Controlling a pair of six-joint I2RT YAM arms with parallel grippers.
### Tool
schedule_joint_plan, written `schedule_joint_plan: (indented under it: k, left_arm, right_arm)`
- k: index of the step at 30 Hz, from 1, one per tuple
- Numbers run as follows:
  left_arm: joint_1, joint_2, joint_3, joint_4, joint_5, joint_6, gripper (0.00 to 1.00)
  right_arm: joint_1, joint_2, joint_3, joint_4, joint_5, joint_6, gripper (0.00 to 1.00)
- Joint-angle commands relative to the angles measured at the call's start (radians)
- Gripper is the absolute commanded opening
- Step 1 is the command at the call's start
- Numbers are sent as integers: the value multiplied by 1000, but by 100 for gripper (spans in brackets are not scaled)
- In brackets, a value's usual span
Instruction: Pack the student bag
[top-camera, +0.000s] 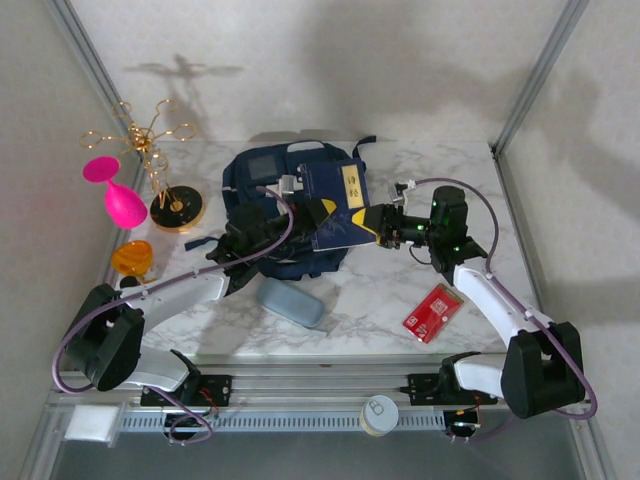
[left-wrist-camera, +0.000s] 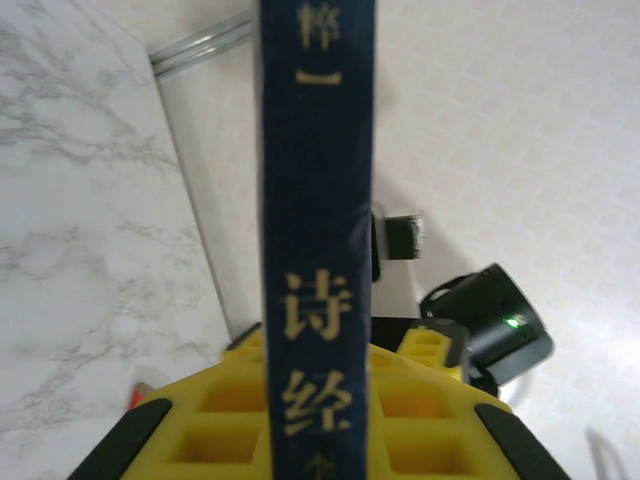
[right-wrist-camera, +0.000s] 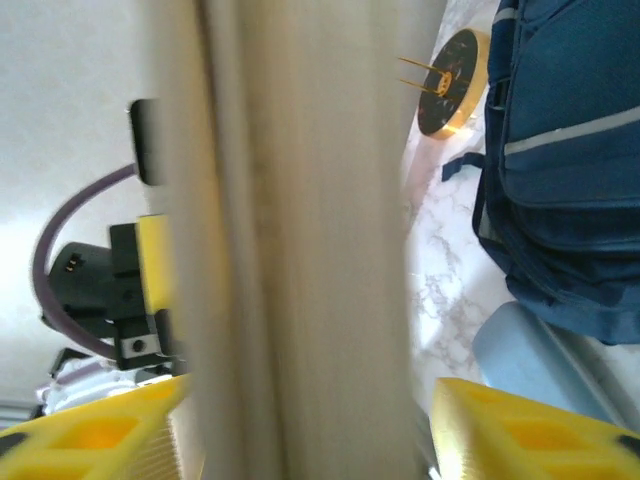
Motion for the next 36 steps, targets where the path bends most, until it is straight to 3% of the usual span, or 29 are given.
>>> schedule_joint_plan:
  k: [1,6,9,10,12,14,17,20,26,30,36]
  left_arm:
    - [-2,-18,37,-34,-28,58,0]
    - [3,-15,40,-97,-52,98,0]
    - [4,-16,41,-113,-48,113,8]
    - [5,-17,43,-121,-46,122,15]
    - [16,-27,55,-167,-45,173,38]
    - [27,-45,78,-293,-78,282,48]
    - [26,-50,166,-633,-241,532,56]
    - [20,18,281,-906,-346,729,59]
    - [-68,166,369,-1094,-383,978,61]
    - [-124,313,457,-1161,-477,1056,61]
    - [-127,486,549,-1160,-546,1077,60]
  right_arm:
    - [4,-31,-6,65,-25,24,44]
    - [2,-36,22,-15,-2,-31,14]
    - [-8,-42,51,-99,25,-86,1]
    - [-16,-41,64,-132,35,-104,0]
    - [-37,-42,98,-217,62,-157,0]
    - [-72,-48,129,-321,96,-220,0]
    - [-153,-71,140,-442,168,-280,0]
    - [-233,-88,107,-494,206,-303,0]
    - [-318,-77,45,-491,169,-321,0]
    - [-350,-71,25,-495,163,-340,0]
    - [-383,-69,0,-483,141,-345,0]
